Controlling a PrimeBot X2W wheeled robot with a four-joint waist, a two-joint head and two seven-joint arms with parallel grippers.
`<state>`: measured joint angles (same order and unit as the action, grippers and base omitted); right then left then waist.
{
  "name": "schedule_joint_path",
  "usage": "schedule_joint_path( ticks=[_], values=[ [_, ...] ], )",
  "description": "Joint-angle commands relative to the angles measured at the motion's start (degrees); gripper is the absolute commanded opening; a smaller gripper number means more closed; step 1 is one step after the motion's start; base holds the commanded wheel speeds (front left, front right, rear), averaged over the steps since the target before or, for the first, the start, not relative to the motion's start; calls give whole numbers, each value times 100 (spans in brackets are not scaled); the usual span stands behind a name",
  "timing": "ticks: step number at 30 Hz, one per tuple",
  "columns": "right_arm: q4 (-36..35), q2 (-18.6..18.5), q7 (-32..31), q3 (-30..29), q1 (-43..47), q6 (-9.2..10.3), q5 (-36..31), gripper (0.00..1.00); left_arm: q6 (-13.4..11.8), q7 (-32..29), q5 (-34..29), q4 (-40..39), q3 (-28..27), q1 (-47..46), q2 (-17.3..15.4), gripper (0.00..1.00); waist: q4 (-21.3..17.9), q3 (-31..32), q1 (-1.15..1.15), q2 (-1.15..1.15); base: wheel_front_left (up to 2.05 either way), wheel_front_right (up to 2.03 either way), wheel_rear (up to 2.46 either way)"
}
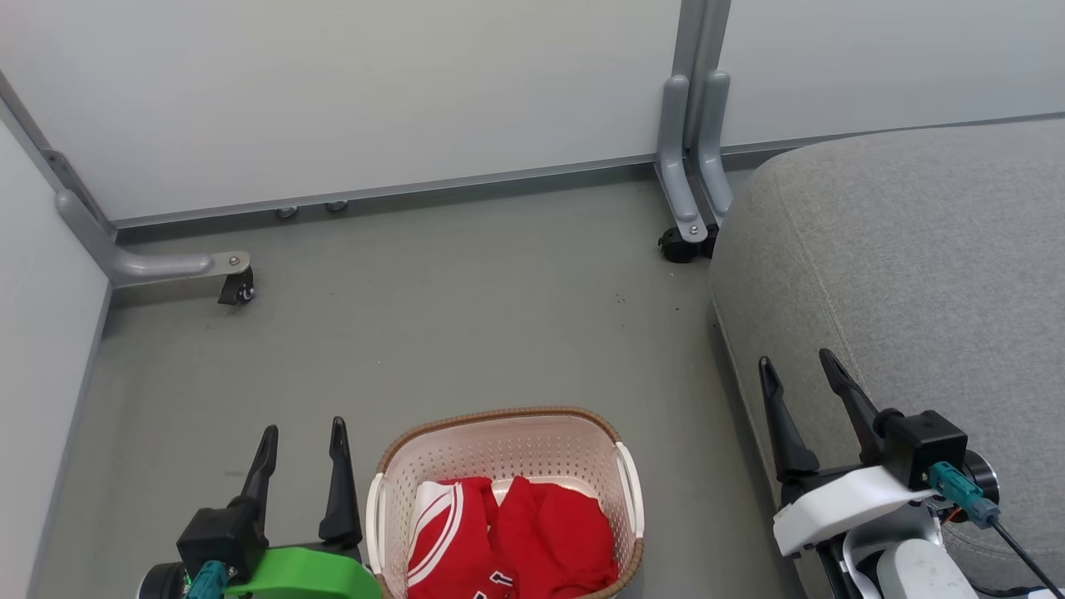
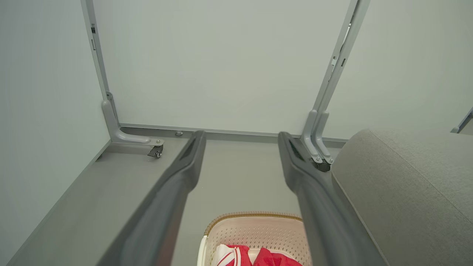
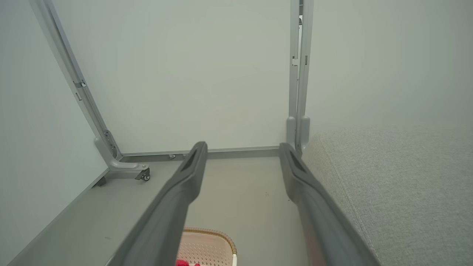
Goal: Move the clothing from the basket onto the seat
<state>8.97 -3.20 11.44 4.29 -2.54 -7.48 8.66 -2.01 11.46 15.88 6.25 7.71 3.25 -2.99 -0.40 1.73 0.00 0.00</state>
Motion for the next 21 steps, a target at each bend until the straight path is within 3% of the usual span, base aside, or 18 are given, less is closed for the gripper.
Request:
schedule_joint_path(
  ticks=[1, 14, 21],
  values=[
    [-6, -6, 55, -24, 36, -1, -113, 100, 32, 46, -171, 5, 17, 58, -50, 100, -6, -5, 0, 0, 0, 0, 0],
    [17, 10, 205, 53, 47, -1, -682, 100, 65, 199, -797, 161, 135, 92, -40, 100, -37, 0, 0, 0, 0, 0, 0],
    [7, 23, 287, -46, 39, -1, -680, 100, 296, 274, -487, -59, -91, 172, 3, 100, -34, -8, 0, 0, 0, 0, 0]
  ],
)
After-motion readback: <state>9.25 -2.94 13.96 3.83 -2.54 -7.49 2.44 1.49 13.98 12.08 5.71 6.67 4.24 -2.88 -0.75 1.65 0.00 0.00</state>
